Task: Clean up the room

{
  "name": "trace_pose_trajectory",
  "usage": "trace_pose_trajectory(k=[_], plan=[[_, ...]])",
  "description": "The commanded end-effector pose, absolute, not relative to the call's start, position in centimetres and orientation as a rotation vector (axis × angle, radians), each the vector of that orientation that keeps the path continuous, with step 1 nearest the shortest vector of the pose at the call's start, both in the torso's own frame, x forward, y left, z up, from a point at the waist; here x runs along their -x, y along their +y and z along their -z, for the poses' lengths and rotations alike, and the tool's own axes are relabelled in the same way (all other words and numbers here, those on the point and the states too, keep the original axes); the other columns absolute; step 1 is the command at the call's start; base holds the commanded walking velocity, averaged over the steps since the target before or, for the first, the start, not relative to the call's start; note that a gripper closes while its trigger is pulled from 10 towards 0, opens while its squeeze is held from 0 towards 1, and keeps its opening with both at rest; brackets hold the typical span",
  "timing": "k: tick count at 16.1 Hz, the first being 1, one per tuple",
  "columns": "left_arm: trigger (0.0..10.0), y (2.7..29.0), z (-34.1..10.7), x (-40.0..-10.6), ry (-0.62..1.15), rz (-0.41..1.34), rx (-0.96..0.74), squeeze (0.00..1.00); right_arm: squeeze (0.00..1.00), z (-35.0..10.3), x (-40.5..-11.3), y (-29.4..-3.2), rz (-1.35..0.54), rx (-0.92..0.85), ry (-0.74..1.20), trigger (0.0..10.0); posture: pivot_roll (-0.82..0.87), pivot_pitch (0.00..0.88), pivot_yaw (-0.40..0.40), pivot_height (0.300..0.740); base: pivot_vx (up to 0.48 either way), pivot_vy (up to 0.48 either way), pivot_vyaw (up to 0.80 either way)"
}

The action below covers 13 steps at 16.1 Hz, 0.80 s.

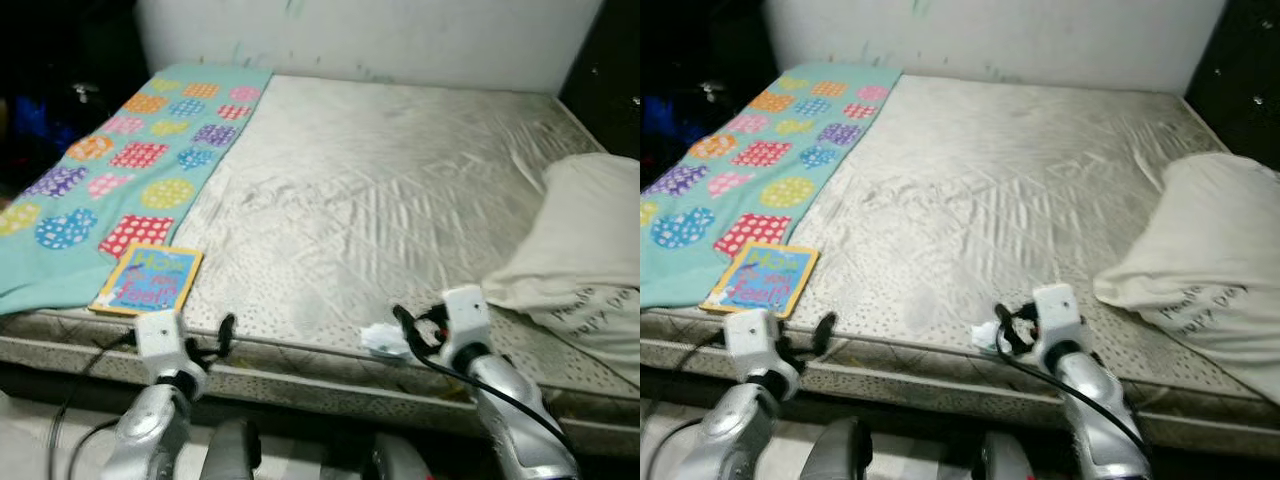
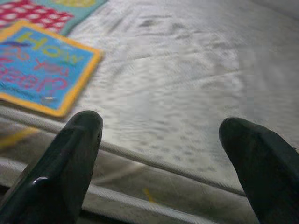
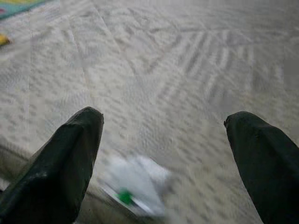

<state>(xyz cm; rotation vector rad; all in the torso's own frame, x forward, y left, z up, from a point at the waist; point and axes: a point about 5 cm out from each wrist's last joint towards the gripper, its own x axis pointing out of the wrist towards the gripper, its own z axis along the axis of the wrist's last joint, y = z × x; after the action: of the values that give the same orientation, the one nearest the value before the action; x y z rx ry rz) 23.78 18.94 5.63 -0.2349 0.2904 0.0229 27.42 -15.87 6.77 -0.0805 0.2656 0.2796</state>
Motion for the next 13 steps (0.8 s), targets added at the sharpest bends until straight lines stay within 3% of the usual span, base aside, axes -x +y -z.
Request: trace_pose_trajectory(k=[1, 8, 13], plan=[[10.0, 19.1, -5.6, -23.9, 0.307, -0.029, 0.221, 0.00, 0.00, -6.9, -27.6, -15.6, -0.286, 0.079, 0.261, 10.0, -0.05, 0.000, -0.040, 0.585, 0.000, 0.000, 0.00], [10.0, 18.7, -4.4, -23.8, 0.446, 0.003, 0.227, 0.00, 0.00, -6.2, -29.0, -15.4, -0.334, 0.188, 0.376, 10.0, -0.04, 0.000, -0.038, 0.585, 0.000, 0.000, 0.00], [10.0, 17.5, -4.7, -22.8, 0.516, 0.085, 0.244, 0.00, 0.00, -4.8, -30.7, -13.1, -0.435, 0.275, 0.476, 10.0, 0.00, 0.000, -0.041, 0.585, 0.000, 0.000, 0.00]])
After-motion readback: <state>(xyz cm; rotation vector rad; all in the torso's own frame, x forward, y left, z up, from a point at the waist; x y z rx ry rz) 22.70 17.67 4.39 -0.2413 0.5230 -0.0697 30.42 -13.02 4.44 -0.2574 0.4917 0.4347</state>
